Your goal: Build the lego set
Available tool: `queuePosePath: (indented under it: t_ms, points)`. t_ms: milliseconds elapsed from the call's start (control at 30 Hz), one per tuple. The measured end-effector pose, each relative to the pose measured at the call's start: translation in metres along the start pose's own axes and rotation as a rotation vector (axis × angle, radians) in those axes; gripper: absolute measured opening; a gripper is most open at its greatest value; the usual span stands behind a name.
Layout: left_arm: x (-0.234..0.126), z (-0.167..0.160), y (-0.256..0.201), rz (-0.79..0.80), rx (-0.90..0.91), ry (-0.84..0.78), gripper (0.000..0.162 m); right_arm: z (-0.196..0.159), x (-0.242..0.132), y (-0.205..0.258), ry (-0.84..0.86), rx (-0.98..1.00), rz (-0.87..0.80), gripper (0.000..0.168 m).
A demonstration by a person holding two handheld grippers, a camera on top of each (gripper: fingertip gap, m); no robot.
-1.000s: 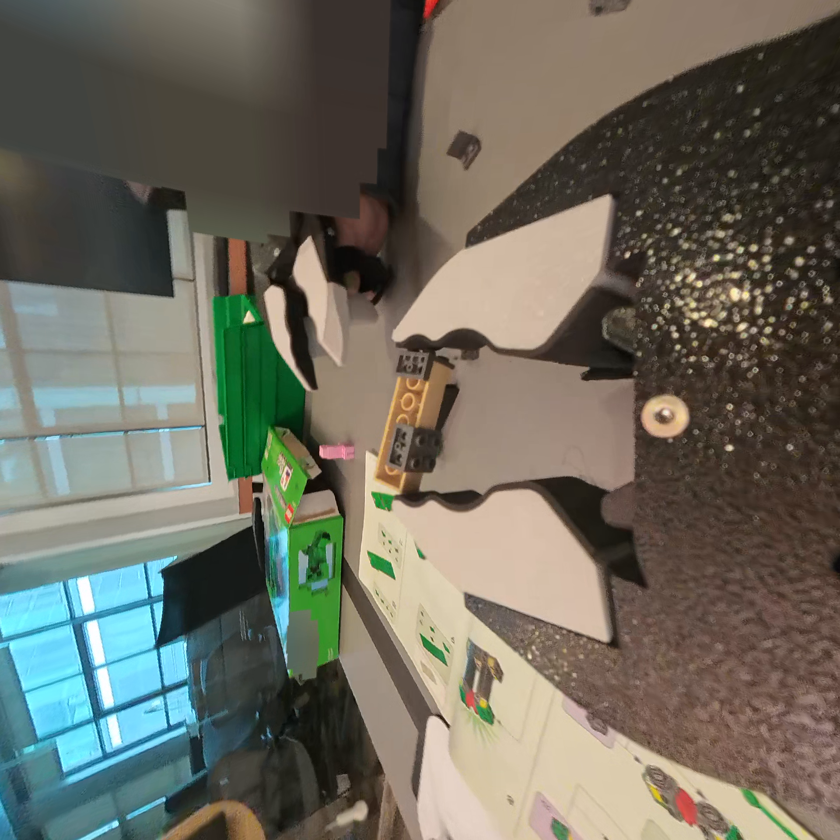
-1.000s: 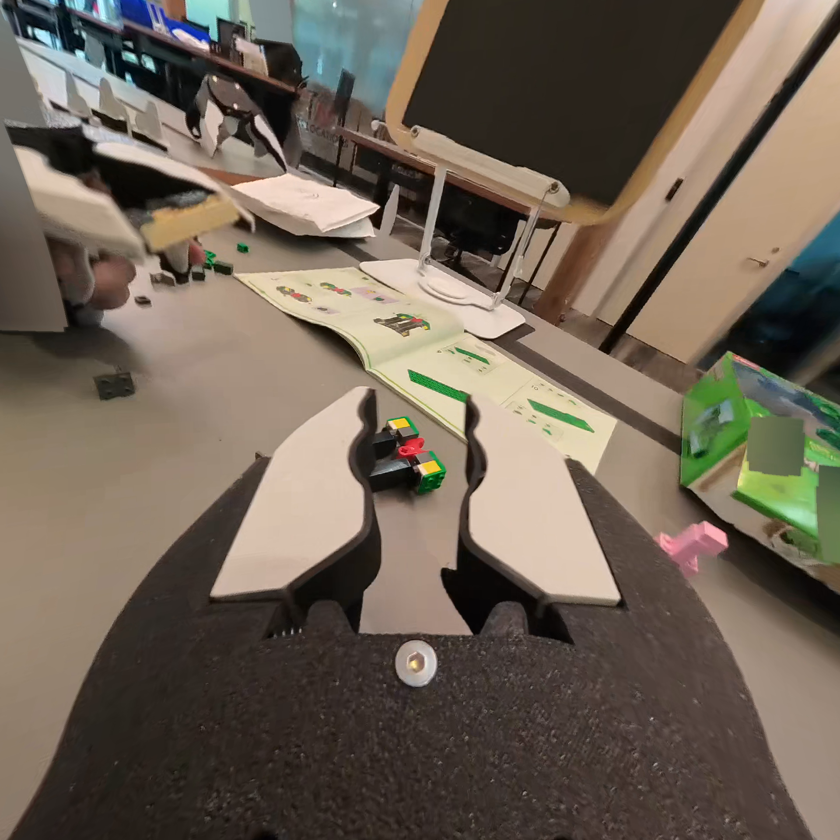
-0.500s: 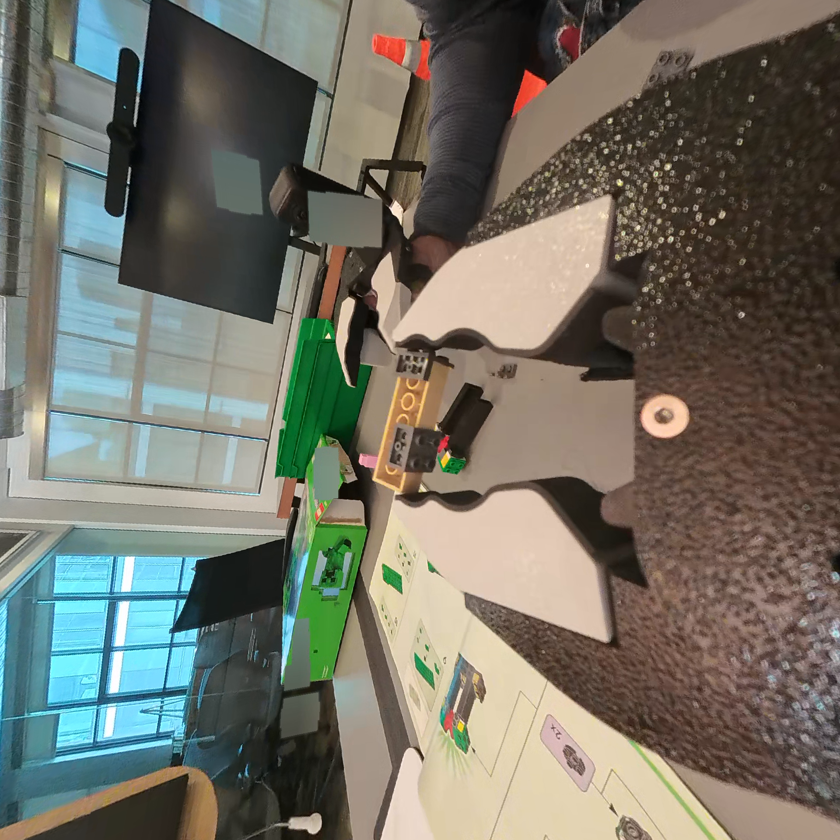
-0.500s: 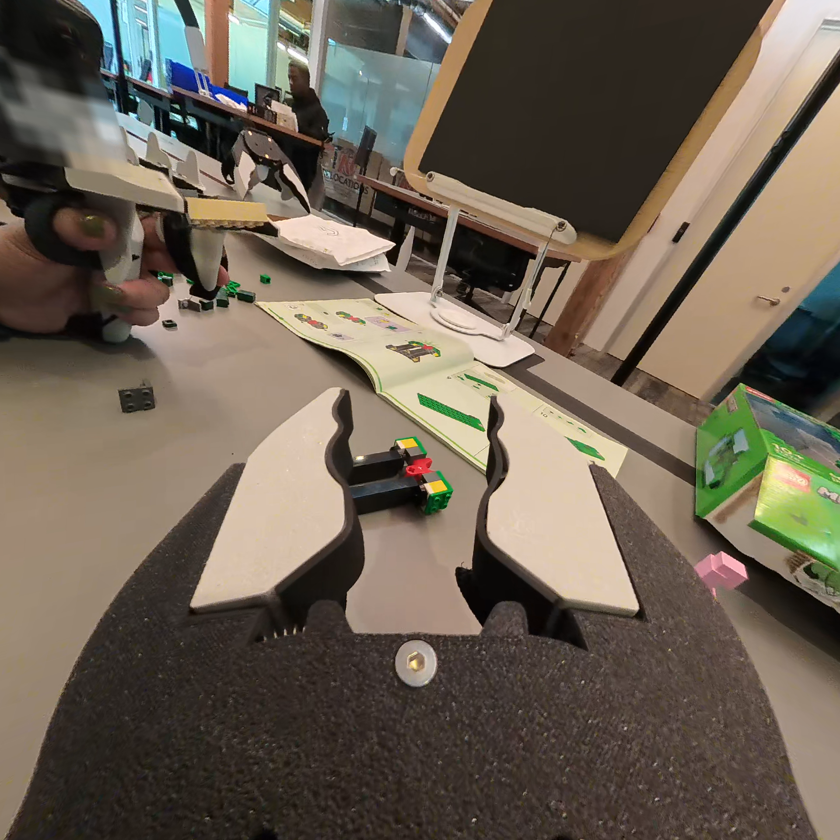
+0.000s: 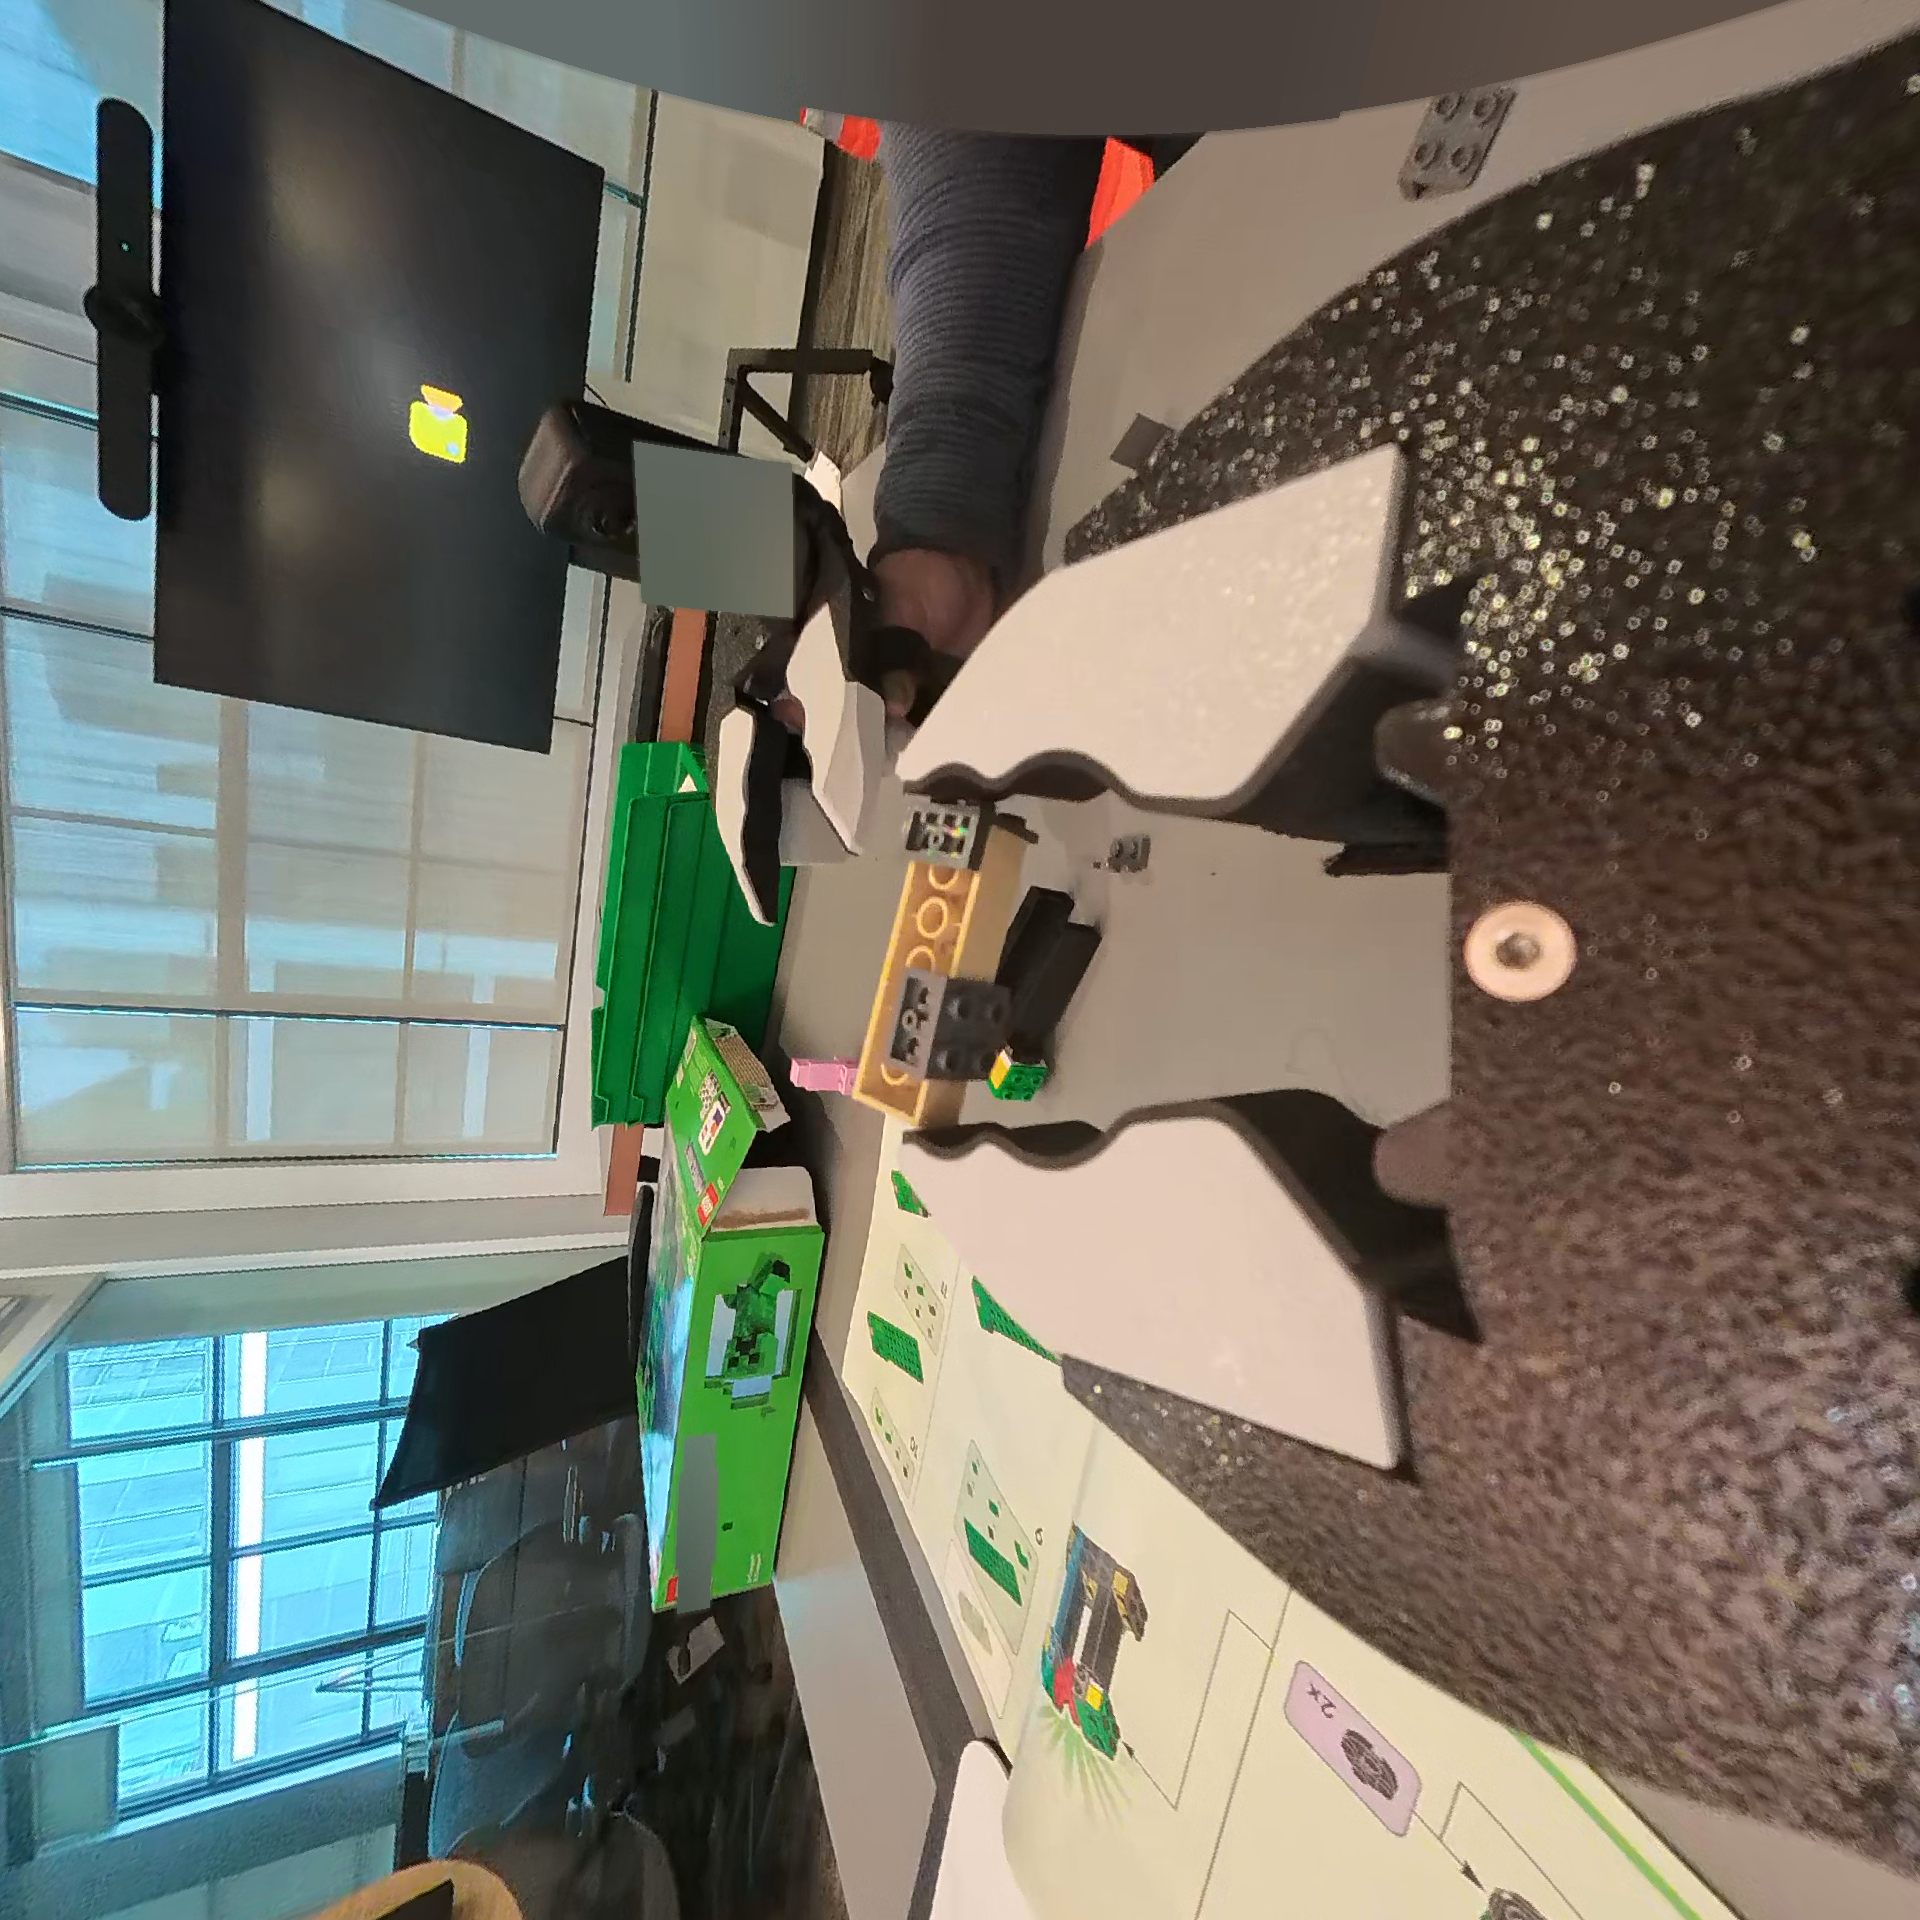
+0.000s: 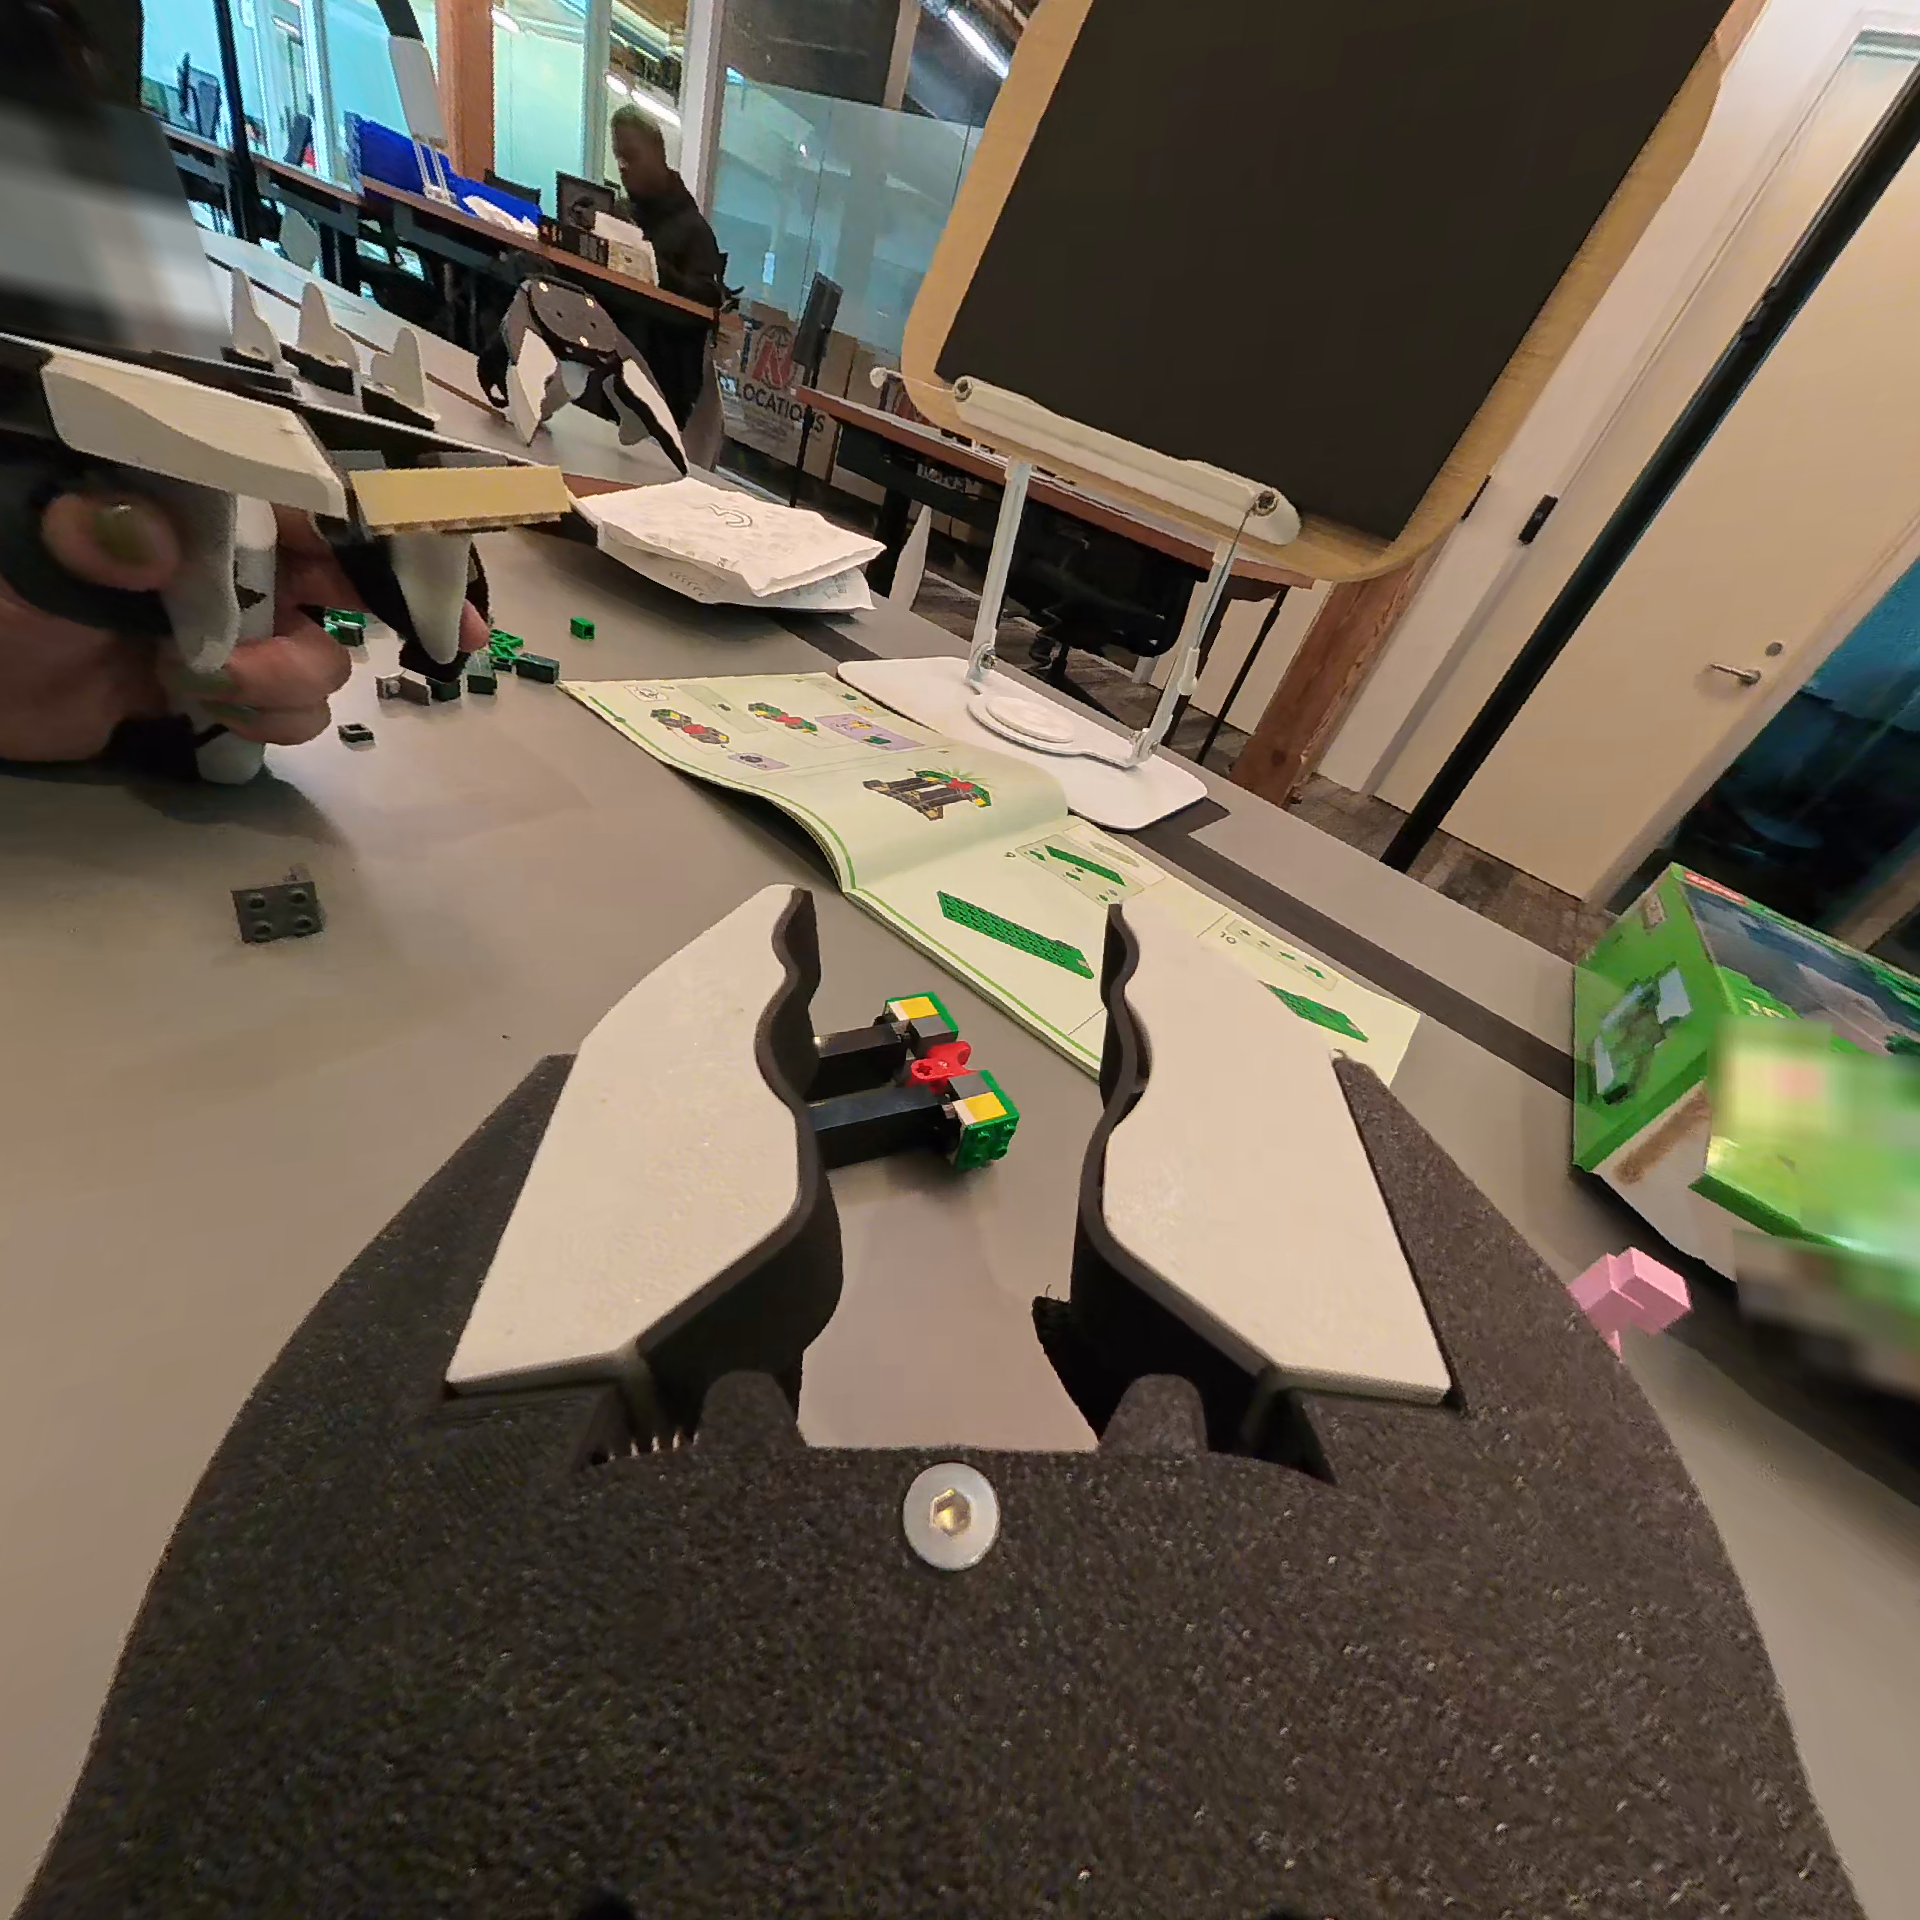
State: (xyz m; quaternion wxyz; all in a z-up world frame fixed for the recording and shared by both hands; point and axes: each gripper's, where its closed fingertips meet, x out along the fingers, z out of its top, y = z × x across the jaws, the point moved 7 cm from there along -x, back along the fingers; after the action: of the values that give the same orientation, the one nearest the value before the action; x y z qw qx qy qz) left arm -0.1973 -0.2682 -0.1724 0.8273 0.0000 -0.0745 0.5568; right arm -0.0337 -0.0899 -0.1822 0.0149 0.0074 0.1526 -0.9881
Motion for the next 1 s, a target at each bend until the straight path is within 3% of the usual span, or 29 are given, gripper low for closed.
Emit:
queuePosePath:
  t_ms: [267, 533, 733, 1000]
  points:
    - [-0.002, 0.002, -0.004, 0.018, 0.066, -0.028, 0.059, 0.004, 0.004, 0.002, -0.061, 0.029, 0.065, 0.051]
    - [-0.010, 0.010, -0.013, 0.349, 0.211, -0.115, 0.059, 0.011, 0.006, 0.007, -0.182, 0.151, 0.211, 0.051]
    - [-0.020, 0.008, -0.020, 0.610, 0.378, -0.029, 0.059, 0.015, 0.008, 0.032, -0.198, 0.062, 0.467, 0.049]
    - [-0.037, 0.009, -0.006, 0.753, 0.307, -0.048, 0.059, 0.017, 0.007, 0.037, -0.236, 0.050, 0.521, 0.047]
